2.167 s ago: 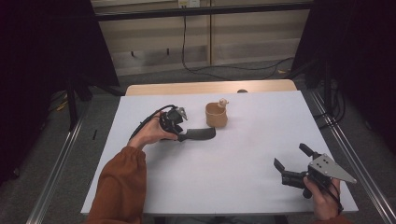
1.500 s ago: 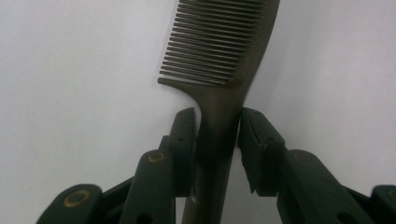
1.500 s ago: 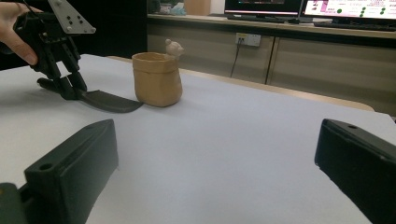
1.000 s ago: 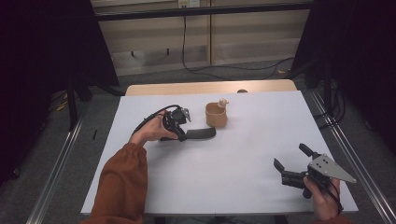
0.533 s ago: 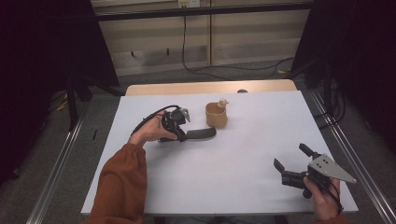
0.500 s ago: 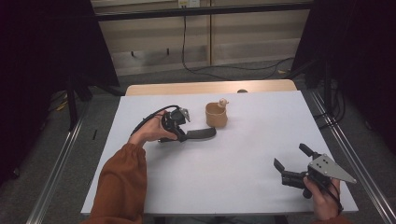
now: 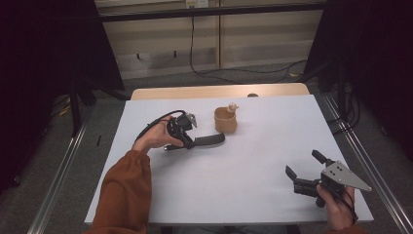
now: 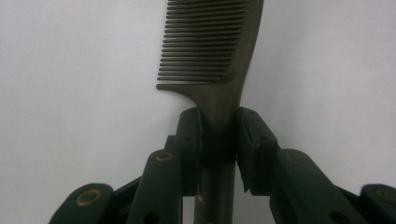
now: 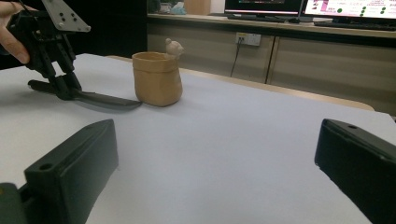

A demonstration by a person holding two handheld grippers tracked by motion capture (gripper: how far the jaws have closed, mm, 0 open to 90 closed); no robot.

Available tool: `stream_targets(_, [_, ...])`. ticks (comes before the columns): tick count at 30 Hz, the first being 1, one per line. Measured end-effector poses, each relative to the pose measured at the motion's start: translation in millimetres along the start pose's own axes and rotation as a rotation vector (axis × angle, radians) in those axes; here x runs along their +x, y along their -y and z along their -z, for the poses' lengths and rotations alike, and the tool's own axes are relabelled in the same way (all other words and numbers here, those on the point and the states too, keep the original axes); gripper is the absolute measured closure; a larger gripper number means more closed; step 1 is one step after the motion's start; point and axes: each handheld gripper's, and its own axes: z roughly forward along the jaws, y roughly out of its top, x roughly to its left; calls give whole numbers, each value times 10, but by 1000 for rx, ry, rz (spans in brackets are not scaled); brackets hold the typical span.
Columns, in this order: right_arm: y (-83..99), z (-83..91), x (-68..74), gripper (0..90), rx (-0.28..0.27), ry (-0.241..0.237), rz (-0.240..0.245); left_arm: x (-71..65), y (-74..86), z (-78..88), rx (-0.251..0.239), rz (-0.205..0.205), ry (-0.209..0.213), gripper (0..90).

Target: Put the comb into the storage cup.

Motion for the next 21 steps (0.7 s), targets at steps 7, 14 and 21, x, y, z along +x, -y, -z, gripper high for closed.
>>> stream_targets(7, [1, -4, 1, 0, 2, -2, 1, -29, 48, 74, -53, 25, 5, 721])
stream_targets(14, [2, -9, 0, 0, -1, -4, -3, -55, 54, 133, -55, 16, 36, 725])
stream_targets(21, [3, -8, -1, 0, 0, -4, -4, -99, 78, 226, -113, 55, 45, 729])
